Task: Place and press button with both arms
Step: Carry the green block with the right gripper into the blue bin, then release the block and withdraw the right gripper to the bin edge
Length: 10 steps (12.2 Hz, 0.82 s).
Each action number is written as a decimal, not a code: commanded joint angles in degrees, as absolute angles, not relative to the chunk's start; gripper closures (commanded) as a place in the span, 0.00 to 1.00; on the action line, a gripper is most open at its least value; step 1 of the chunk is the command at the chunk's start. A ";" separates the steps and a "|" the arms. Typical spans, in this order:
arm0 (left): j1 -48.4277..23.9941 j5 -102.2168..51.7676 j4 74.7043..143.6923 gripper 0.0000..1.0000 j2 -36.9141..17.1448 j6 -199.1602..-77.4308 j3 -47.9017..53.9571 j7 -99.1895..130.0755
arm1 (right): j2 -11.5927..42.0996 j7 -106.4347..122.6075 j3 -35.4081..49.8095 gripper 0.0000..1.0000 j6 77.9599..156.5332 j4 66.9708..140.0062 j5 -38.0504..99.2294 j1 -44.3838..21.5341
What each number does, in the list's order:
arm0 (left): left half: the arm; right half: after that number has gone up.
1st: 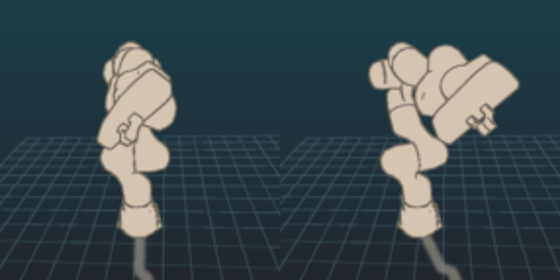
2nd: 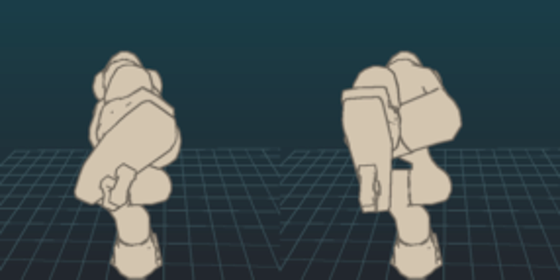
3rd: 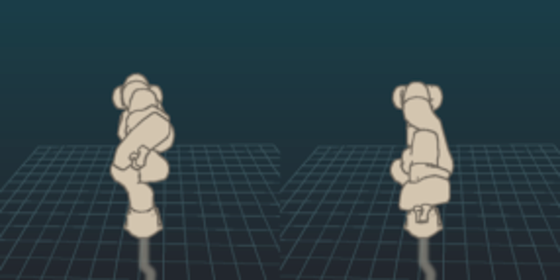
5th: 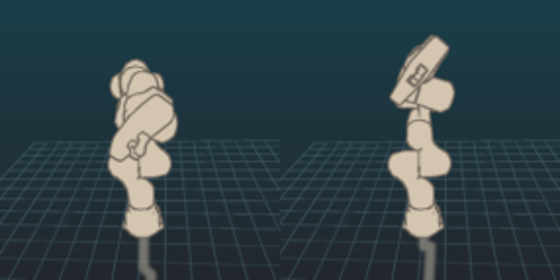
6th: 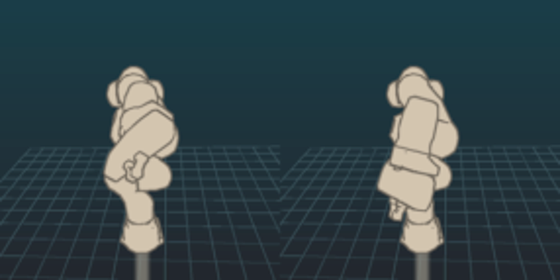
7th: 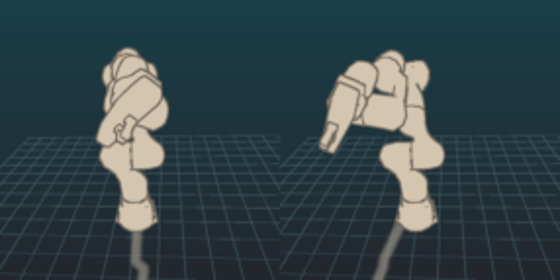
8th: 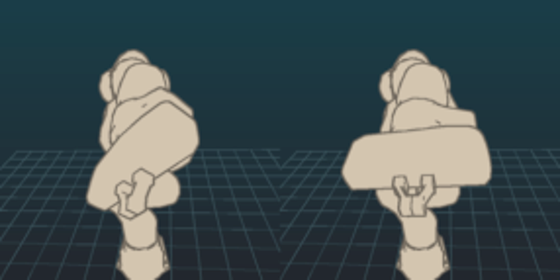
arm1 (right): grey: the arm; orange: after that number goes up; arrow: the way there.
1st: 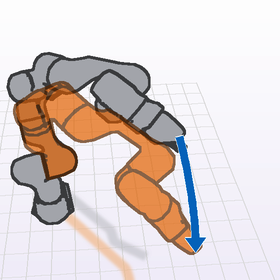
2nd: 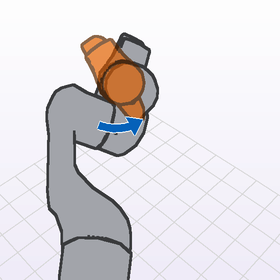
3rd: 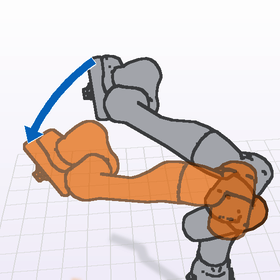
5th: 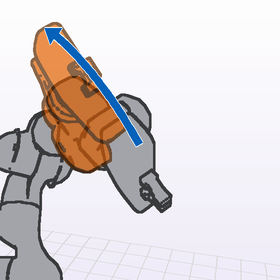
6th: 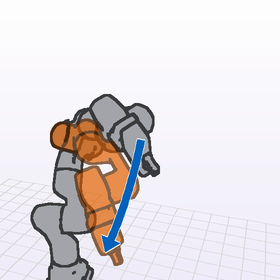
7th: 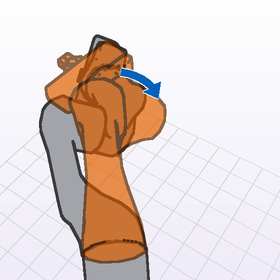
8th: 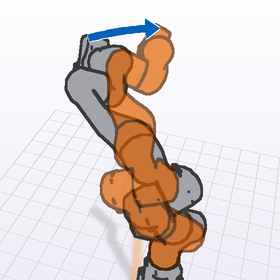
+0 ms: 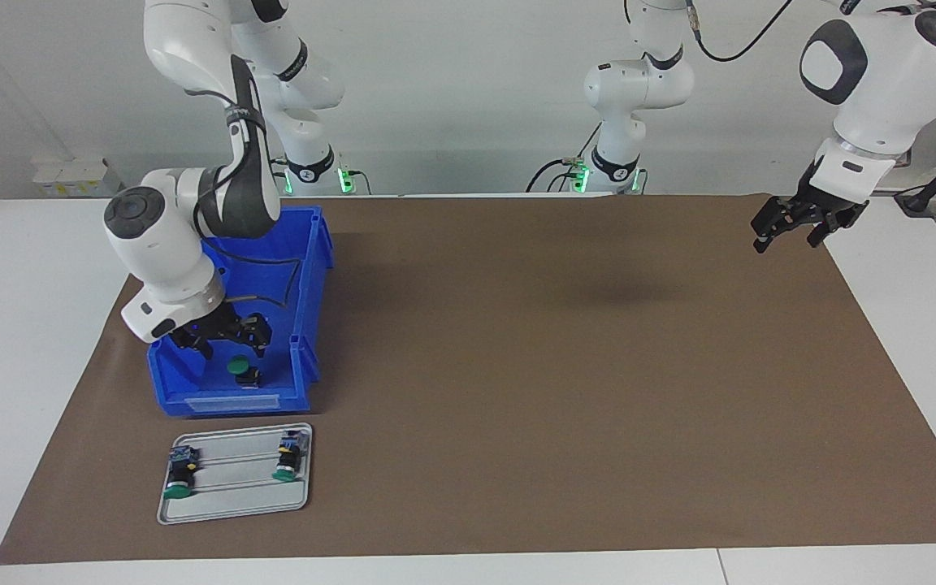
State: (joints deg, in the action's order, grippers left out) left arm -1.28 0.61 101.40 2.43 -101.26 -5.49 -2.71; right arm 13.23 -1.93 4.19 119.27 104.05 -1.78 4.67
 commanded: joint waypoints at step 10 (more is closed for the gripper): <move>-1.05 1.41 102.92 0.00 4.04 -101.07 -5.19 -2.20 | 0.96 -11.60 5.36 0.01 93.98 88.09 1.57 1.93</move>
State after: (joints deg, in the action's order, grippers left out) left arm -1.28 0.61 101.41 2.44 -101.26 -5.49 -2.70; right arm -0.82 -10.84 4.81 97.80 93.54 -0.62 1.46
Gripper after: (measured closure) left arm 0.000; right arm 0.009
